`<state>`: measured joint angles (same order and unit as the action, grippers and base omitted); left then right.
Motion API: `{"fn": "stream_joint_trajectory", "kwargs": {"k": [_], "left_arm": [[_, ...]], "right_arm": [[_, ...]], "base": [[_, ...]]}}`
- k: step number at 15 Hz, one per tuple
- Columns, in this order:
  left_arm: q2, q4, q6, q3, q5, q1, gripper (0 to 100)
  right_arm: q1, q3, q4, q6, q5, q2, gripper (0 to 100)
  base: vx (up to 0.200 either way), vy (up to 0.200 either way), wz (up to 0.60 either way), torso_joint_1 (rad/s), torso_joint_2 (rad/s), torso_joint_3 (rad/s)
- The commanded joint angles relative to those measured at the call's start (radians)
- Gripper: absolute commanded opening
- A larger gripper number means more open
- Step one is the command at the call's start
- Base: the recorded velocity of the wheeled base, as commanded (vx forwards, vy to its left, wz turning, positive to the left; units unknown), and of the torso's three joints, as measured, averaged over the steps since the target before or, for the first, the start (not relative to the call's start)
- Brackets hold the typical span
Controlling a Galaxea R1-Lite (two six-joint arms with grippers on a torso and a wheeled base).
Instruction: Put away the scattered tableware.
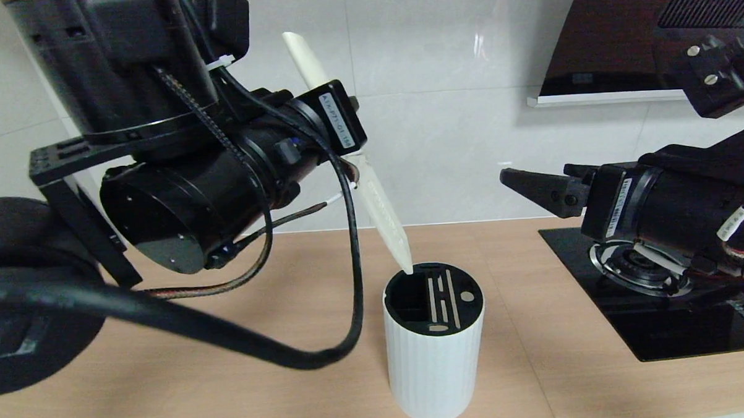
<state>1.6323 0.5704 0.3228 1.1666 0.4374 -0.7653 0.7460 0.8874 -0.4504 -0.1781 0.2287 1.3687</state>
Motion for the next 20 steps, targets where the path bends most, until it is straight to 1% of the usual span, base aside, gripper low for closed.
{"fn": "stream_joint_trajectory", "kwargs": {"k": [1, 2, 3, 4, 5, 6, 7, 8, 10, 18, 20], "left_arm": [[0.03, 0.066, -0.077, -0.042, 0.081, -0.055, 0], [0.046, 0.105, -0.128, -0.056, 0.122, -0.071, 0], [0.054, 0.121, -0.139, -0.062, 0.133, -0.078, 0], [0.078, 0.174, -0.152, -0.088, 0.149, -0.114, 0], [0.106, 0.207, -0.176, -0.107, 0.156, -0.131, 0], [0.129, 0.227, -0.206, -0.117, 0.182, -0.134, 0], [0.153, 0.258, -0.226, -0.117, 0.218, -0.134, 0], [0.165, 0.282, -0.243, -0.117, 0.231, -0.134, 0], [0.176, 0.296, -0.252, -0.119, 0.238, -0.134, 0], [0.235, 0.321, -0.251, -0.12, 0.241, -0.135, 0], [0.262, 0.327, -0.249, -0.125, 0.257, -0.146, 0]], "right_arm": [[-0.014, -0.001, -0.001, 0.002, 0.0, 0.02, 100], [-0.014, -0.002, -0.001, 0.003, 0.0, 0.029, 100], [-0.014, -0.002, -0.001, 0.003, 0.0, 0.03, 100], [-0.016, -0.002, -0.001, 0.003, 0.0, 0.032, 100], [-0.019, -0.002, -0.001, 0.003, 0.0, 0.03, 100], [-0.028, -0.002, -0.001, 0.005, 0.0, 0.027, 100], [-0.028, -0.002, -0.001, 0.011, 0.0, 0.024, 100], [-0.028, -0.004, -0.001, 0.017, 0.0, 0.026, 100], [-0.028, -0.004, -0.001, 0.017, 0.0, 0.03, 100], [-0.028, -0.012, -0.001, 0.017, 0.001, 0.039, 100], [-0.028, -0.013, -0.001, 0.017, 0.0, 0.041, 100]], "base": [[0.0, 0.0, 0.0, 0.0, 0.0, 0.0], [0.0, 0.0, 0.0, 0.0, 0.0, 0.0], [0.0, 0.0, 0.0, 0.0, 0.0, 0.0], [0.0, 0.0, 0.0, 0.0, 0.0, 0.0], [0.0, 0.0, 0.0, 0.0, 0.0, 0.0], [0.0, 0.0, 0.0, 0.0, 0.0, 0.0], [0.0, 0.0, 0.0, 0.0, 0.0, 0.0], [0.0, 0.0, 0.0, 0.0, 0.0, 0.0], [0.0, 0.0, 0.0, 0.0, 0.0, 0.0], [0.0, 0.0, 0.0, 0.0, 0.0, 0.0], [0.0, 0.0, 0.0, 0.0, 0.0, 0.0]]}}
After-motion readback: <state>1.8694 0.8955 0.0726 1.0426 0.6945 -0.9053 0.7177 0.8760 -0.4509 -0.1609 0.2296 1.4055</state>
